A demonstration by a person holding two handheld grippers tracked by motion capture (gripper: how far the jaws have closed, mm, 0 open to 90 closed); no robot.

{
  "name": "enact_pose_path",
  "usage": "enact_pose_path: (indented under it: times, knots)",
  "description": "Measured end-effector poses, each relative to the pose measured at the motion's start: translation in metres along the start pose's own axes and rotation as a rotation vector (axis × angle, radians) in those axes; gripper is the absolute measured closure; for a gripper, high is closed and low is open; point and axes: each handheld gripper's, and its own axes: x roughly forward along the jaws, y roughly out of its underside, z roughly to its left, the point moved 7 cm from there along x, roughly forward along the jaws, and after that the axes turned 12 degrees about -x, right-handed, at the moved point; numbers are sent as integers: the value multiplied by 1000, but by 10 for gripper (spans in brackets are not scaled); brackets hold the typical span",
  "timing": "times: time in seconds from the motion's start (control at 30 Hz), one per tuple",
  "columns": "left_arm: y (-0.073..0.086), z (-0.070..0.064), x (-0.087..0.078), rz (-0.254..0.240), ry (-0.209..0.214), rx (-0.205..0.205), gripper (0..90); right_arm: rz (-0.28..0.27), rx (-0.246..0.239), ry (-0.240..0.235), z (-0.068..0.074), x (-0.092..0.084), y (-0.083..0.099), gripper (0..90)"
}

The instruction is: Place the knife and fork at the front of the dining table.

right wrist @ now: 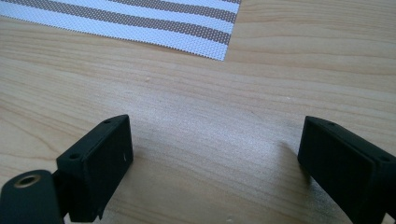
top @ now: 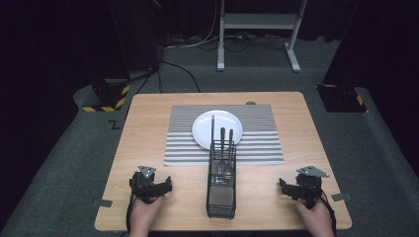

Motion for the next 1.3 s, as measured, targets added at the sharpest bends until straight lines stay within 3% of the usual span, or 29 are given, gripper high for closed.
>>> enact_pose_path:
  times: [0.27, 0.4, 0.67, 0.83, 1.0, 1.07, 1.17, 1.27, 1.3]
  knots:
    - [0, 0, -1, 1, 20, 15, 63, -3, -11, -14, -1, -1, 1, 99]
    - [1, -1, -2, -10, 11, 34, 68, -3, -11, -14, -1, -1, 1, 99]
    - [-1, -6, -13, -78, 56, 48, 67, -3, -11, -14, -1, -1, 1, 99]
    - [-5, -15, -19, -135, 99, 52, 69, -3, -11, -14, -1, -1, 1, 99]
    - [-14, -25, -32, -230, 152, 54, 69, -3, -11, -14, -1, -1, 1, 99]
    - [-15, -26, -33, -238, 158, 55, 71, -3, -11, -14, -1, -1, 1, 99]
    - [-20, -32, -42, -295, 207, 38, 76, -3, -11, -14, -1, -1, 1, 99]
    - [-23, -34, -47, -337, 224, 36, 92, -3, -11, -14, -1, -1, 1, 99]
    - [-26, -36, -52, -381, 248, 24, 109, -3, -11, -14, -1, -1, 1, 99]
